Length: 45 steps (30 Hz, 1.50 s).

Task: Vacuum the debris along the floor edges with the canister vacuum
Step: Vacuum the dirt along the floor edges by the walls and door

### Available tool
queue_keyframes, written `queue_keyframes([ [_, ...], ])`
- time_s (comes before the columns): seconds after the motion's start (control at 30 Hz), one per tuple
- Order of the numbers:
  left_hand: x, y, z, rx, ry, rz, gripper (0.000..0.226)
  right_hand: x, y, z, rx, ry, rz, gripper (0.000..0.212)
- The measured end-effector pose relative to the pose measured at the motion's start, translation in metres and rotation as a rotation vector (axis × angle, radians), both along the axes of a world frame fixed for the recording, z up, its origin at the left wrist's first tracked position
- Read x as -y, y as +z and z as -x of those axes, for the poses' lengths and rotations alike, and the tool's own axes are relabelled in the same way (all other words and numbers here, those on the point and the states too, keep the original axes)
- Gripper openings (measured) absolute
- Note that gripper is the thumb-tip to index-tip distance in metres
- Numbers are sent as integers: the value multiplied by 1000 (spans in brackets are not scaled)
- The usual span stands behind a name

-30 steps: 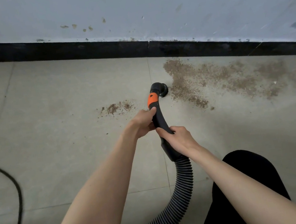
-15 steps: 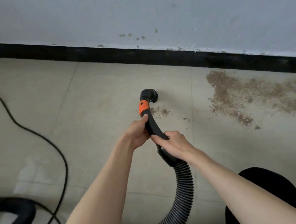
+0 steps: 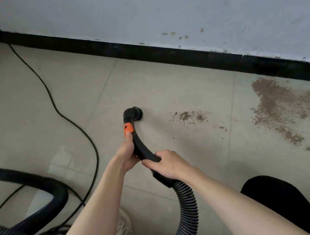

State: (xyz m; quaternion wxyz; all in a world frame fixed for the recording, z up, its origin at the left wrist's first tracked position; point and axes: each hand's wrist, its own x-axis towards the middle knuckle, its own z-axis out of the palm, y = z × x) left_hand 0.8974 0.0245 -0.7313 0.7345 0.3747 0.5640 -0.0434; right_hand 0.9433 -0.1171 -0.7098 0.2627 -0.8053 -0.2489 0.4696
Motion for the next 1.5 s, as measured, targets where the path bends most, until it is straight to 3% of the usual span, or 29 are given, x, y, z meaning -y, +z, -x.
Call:
queue_keyframes([
  [0.33,36,9,15,-32,-31,-76,50,34,7,11,-77,-13,-7,43],
  [0.6,66,14,31,-91,-54,-149,51,64,17,26,-132,-37,-11,41],
  [0.83,59,19,64,-183,172,-187,56,42,12,35,-144,176,5,44],
  [1.0,53,22,76,-191,206,-166,60,30,11,35,-138,254,7,45],
  [1.5,101,24,25,-70,-106,-90,53,100,12,32,-188,-159,-25,40],
])
